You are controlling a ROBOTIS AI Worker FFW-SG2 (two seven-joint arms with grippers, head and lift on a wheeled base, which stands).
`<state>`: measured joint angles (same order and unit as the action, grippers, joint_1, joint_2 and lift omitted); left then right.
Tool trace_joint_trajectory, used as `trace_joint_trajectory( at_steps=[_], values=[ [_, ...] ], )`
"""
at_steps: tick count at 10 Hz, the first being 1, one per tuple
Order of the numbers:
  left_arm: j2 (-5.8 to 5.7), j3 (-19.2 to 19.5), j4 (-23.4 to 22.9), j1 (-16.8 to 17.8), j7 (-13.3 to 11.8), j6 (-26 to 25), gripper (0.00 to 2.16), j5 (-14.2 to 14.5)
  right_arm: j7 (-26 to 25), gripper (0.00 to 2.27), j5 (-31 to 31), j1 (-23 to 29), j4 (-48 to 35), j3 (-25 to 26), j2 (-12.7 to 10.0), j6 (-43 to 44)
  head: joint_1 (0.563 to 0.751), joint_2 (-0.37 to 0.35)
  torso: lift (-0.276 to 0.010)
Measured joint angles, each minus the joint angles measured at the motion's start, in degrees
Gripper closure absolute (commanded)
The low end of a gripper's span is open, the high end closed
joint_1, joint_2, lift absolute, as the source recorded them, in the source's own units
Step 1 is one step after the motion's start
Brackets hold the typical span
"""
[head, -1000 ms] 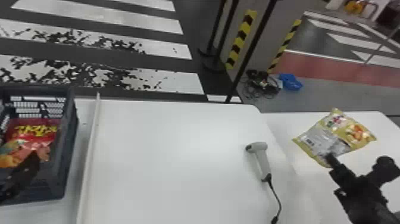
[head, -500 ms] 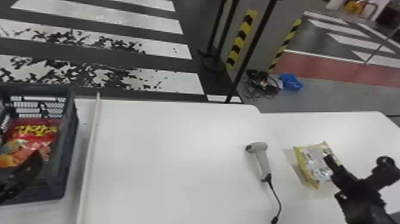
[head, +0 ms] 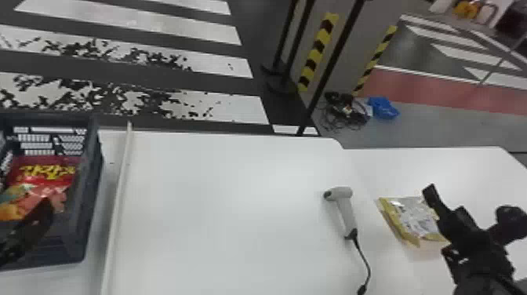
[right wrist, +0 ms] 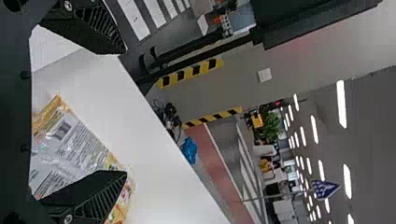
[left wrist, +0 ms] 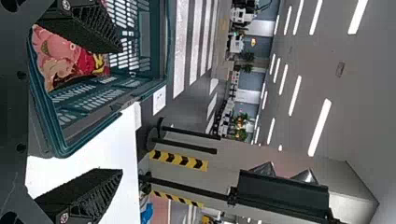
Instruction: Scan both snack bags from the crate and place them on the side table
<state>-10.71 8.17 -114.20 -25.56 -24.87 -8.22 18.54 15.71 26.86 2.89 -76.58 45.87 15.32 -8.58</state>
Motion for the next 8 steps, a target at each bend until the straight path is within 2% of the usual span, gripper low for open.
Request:
trace_joint_trajectory(
  at_steps=[2,4,5,6,8],
  values=[
    [0.13,0.0,-0.2,0.0,0.1,0.0,0.08,0.0,0.0,0.06,-0.3,4.8,-11.4,-4.8,-3.8,2.4,0.695,-0.350,-0.095],
    [0.33,0.1,-0.3,0.0,0.1,0.0,0.08,-0.1,-0.6,0.06,-2.8,8.8,-20.4,-11.9,-6.8,4.0,0.695,-0.350,-0.095],
    [0.37,0.2,-0.4,-0.1,0.1,0.0,0.08,-0.1,-0.6,0.06,-5.7,10.4,-23.6,-15.9,-8.1,4.7,0.695,-0.323,-0.095],
    [0.46,0.3,-0.5,-0.2,0.2,0.0,0.08,-0.2,-0.6,0.06,-8.5,11.9,-26.0,-20.0,-9.3,6.2,0.695,-0.263,-0.095],
    [0.59,0.4,-0.7,-0.3,0.3,0.0,0.08,-0.2,-3.9,0.06,-14.3,15.4,-29.1,-28.3,-11.8,10.1,0.695,-0.187,-0.095]
  ],
)
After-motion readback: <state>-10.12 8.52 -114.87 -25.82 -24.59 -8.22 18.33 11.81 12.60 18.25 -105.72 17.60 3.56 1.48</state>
